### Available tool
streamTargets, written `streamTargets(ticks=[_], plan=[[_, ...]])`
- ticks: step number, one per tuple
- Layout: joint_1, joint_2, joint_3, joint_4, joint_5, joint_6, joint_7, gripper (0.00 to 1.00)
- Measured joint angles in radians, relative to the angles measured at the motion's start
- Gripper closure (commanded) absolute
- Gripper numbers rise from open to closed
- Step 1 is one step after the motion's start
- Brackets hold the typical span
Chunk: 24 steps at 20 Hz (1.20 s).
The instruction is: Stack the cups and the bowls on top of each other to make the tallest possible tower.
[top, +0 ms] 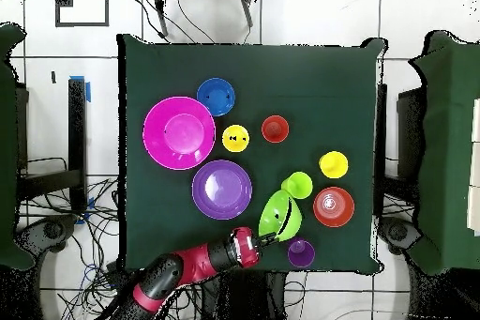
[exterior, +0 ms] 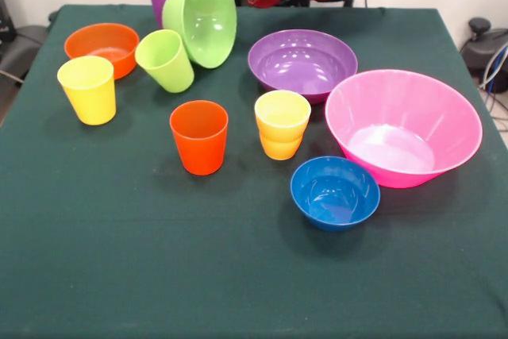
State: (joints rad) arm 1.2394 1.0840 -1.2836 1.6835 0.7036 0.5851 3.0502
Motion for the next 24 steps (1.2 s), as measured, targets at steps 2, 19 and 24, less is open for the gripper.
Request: streamTargets(ticks=[2,19,24], plan=[[0.0,-0.001,-0.005,-0.002,0.0,0.006,0.0,1.0],[-0.064,0.005,-0.084,-0.08,-0.005,0.052,0.0,1.0],[-0.065,0.005,-0.094,-0.089,-0.005,0.072,0.0,1.0]])
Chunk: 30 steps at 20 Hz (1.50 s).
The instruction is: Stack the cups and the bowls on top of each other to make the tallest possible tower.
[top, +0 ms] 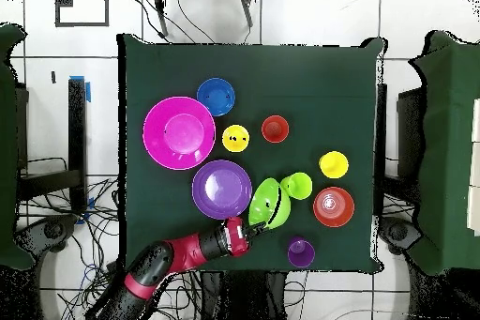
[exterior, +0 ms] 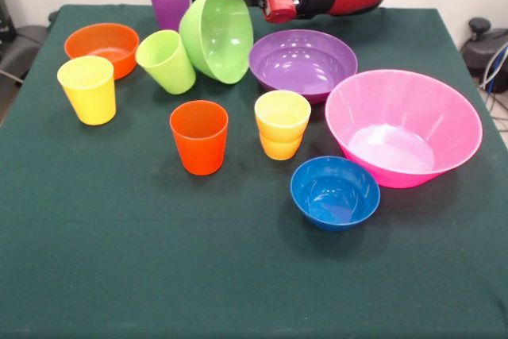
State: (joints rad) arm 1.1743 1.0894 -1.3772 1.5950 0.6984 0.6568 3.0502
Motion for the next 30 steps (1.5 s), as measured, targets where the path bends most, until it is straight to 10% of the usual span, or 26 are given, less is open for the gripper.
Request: streamTargets(ticks=[30], plan=[[-0.048,-0.012,-0.073,-0.038,-0.035,0.067,0.0,1.0]])
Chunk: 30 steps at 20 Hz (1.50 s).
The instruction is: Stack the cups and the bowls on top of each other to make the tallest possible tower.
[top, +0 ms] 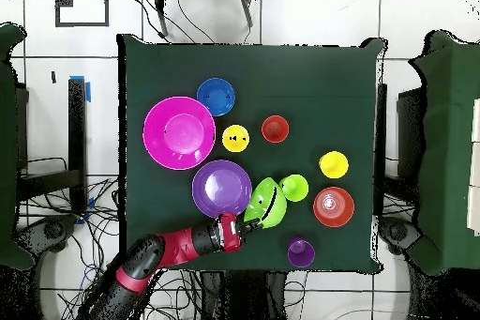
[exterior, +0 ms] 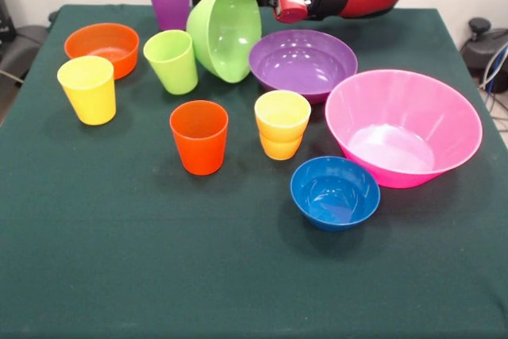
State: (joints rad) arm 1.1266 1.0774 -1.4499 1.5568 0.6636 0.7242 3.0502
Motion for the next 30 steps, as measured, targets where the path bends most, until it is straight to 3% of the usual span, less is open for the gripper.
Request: streamTargets(ticks=[16,30], plan=[[-0.034,-0.034,-0.033,-0.054,-0.095,0.017,0.0,1.0],[-0.034,-0.091,-0.026,-0.058,-0.133,0.017,0.0,1.0]])
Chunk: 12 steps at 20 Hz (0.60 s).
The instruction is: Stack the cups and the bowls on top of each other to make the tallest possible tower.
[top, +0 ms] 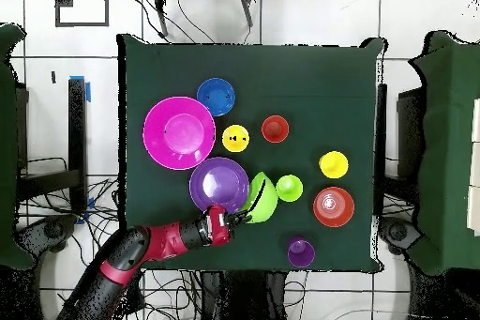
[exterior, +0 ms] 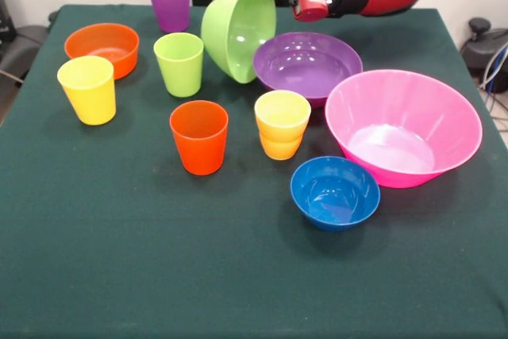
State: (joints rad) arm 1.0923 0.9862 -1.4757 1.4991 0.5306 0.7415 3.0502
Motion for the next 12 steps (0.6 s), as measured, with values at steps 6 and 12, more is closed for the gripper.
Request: streamTargets(ticks=[6,12], plan=[[0.0,-0.032,0.007,0.0,-0.019,0.0,0.0,1.0],[-0.001,-0.049,0.01,-0.001,-0.027,0.0,0.0,1.0]])
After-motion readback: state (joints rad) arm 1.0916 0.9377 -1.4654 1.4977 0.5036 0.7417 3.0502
